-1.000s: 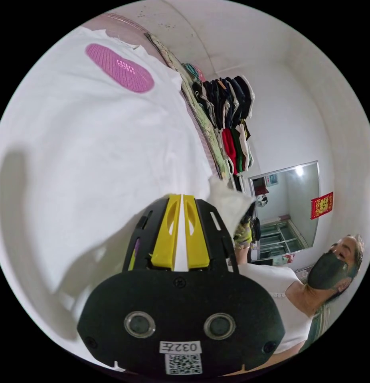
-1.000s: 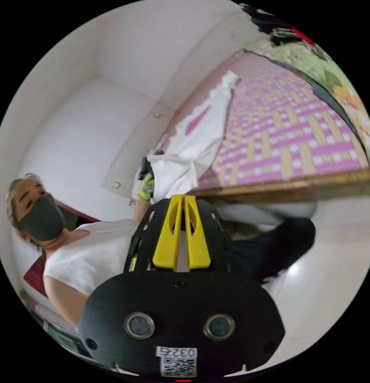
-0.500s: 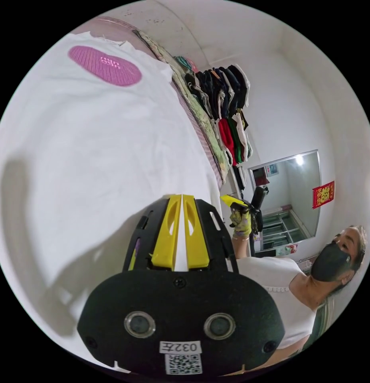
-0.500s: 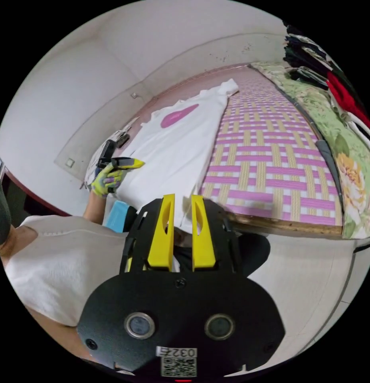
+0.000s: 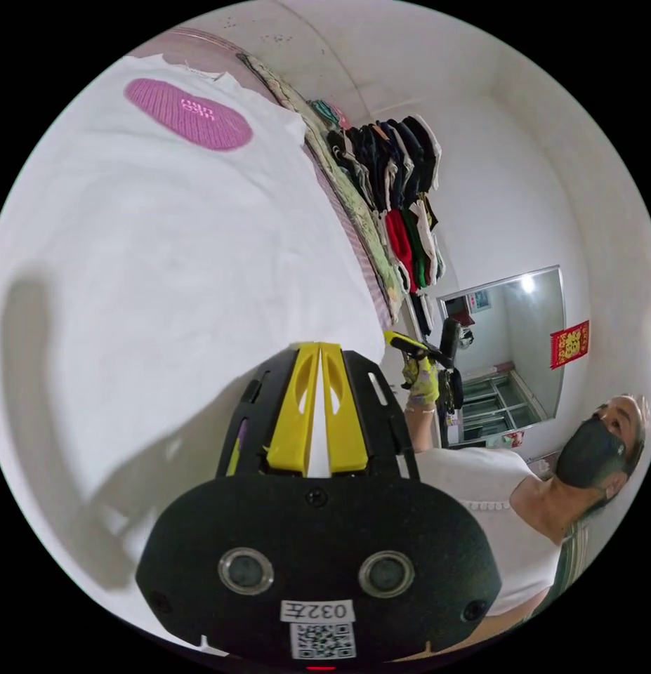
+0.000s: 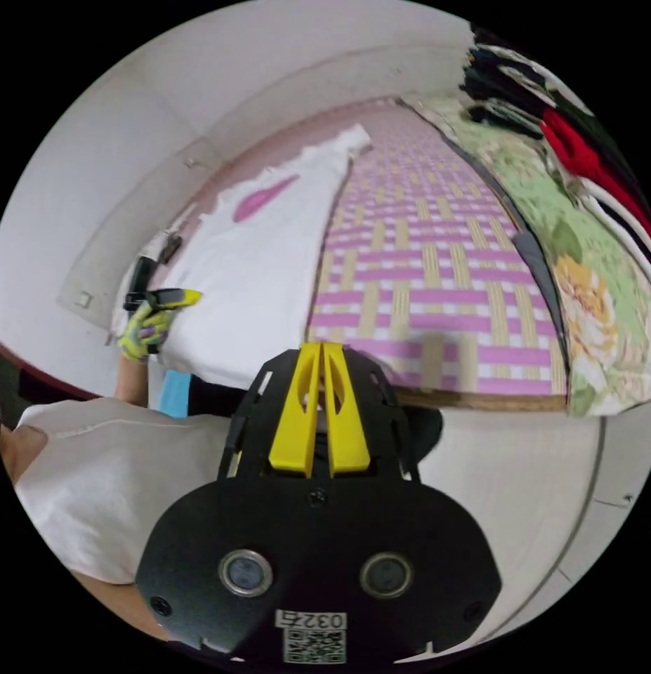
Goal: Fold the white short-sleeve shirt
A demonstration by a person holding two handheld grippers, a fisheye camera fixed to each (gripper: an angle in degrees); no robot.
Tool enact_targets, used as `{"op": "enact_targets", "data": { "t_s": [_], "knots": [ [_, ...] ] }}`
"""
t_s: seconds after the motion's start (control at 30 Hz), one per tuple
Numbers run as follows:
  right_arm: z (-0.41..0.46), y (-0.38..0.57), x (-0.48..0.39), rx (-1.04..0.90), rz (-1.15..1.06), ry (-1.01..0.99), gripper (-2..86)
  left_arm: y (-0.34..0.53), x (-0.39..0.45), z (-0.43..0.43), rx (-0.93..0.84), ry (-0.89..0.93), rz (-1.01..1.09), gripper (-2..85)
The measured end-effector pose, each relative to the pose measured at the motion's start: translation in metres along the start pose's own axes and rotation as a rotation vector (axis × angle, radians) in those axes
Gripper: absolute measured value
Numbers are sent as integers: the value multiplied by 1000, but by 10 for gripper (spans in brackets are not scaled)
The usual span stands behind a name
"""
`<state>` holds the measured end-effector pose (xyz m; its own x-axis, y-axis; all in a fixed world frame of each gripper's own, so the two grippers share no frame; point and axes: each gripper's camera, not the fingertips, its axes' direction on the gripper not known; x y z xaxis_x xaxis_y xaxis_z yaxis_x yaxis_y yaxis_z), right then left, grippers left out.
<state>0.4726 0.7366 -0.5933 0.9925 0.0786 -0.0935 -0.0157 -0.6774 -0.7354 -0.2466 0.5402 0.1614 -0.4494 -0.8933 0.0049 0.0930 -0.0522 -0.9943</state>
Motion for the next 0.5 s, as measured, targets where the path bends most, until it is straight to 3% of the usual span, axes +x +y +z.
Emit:
{"op": "enact_targets", "data": {
  "t_s": [0.1,0.17,0.27,0.33,0.43,0.5],
  "knots": [
    [-21,-3,-13,131,-78,-104,-4,0,4,-16,64,39,34,-9],
    [-19,-16,-21,117,-122,-108,-1,-3,3,-45,142,-27,25,-8],
    [-2,-47,-41,52,-216,-46,7,-17,-2,-95,211,-324,-5,-7],
    [11,-72,-50,14,-247,27,33,-28,-22,-117,165,-682,-164,-4],
    [14,-96,-33,-5,-153,128,106,-23,-26,-133,172,-727,-140,23],
    [13,-102,-18,-46,-112,68,117,-6,-23,-151,240,-732,-163,61]
  ]
}}
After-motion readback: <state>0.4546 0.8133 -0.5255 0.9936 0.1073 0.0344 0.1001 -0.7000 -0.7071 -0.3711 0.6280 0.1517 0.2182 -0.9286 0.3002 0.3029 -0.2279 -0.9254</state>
